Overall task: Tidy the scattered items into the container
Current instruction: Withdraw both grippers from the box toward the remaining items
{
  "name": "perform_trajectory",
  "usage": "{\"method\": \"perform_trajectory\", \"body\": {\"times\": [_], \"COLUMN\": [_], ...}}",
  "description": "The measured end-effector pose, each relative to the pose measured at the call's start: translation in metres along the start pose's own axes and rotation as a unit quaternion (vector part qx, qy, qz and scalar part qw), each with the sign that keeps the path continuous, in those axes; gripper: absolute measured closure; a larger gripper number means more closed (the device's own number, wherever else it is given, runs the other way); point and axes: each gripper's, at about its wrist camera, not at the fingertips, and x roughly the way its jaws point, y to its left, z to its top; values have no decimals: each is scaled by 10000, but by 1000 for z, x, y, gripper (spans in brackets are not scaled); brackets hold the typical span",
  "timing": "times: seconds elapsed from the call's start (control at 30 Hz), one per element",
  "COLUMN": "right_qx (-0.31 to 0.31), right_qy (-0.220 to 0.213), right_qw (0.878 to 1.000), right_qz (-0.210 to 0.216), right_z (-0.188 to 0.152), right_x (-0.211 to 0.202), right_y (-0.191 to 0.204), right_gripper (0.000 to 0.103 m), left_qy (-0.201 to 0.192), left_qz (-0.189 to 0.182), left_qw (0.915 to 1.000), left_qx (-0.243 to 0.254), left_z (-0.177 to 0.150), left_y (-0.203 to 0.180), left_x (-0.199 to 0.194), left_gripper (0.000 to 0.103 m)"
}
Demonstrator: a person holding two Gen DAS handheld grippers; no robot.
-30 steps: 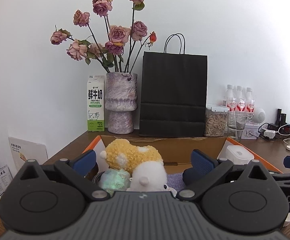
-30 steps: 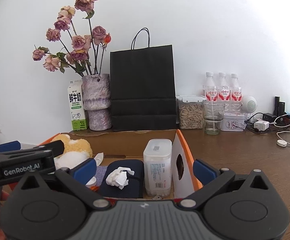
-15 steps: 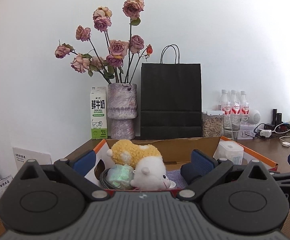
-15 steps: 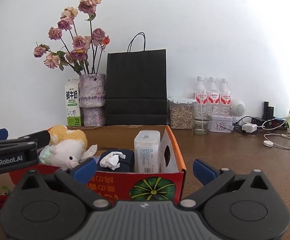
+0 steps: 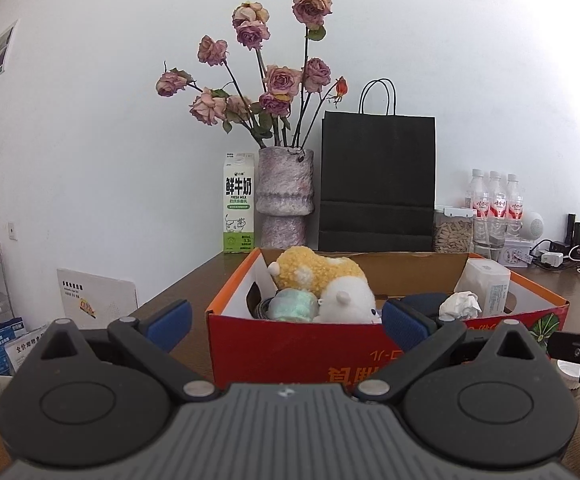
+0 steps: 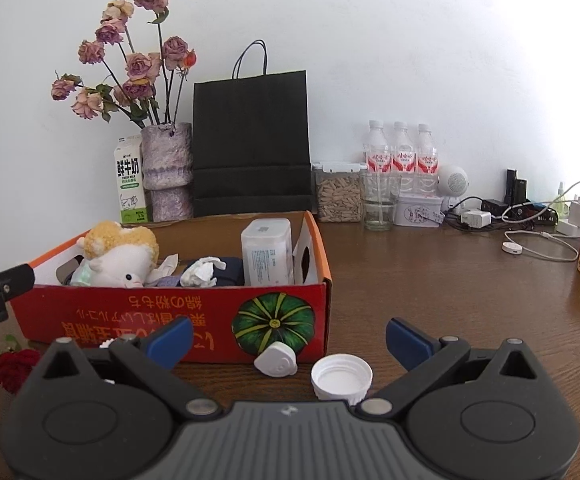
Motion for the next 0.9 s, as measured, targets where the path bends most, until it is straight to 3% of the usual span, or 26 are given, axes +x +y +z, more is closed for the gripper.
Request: {"method": "perform_trajectory", "body": {"times": [0.2, 0.53, 0.63, 0.67, 0.7, 0.9], "right_qx": [179, 56, 95, 103, 106, 68], "right_qy": [250, 469, 526, 554, 595, 887], "right_qw": [9994, 9985, 9981, 9980, 9976, 9952], "right_qz": [-131, -272, -293, -298, -326, -398], "right_z": [-6, -8, -8, -8, -8, -9], "right_x": [-4, -2, 0, 1, 2, 12], "right_y": [-13, -12, -14, -14, -14, -14], "right_gripper": [0, 0, 0, 0, 0, 1], "left_qy": [258, 1133, 1569, 1808, 1927, 1929], "left_qz": [-55, -271, -385, -468, -540, -488], "left_qw": [9997, 9930, 9866, 9821, 9795, 9793], "left_qx": [4, -203, -236, -222, -232, -384], "left_z": [-4, -11, -17, -23, -25, -27], "left_y": [14, 34, 35, 35, 35, 39], "left_x": [-13, -3, 7, 12, 15, 15], "left_gripper": [0, 0, 0, 7, 21, 19]}}
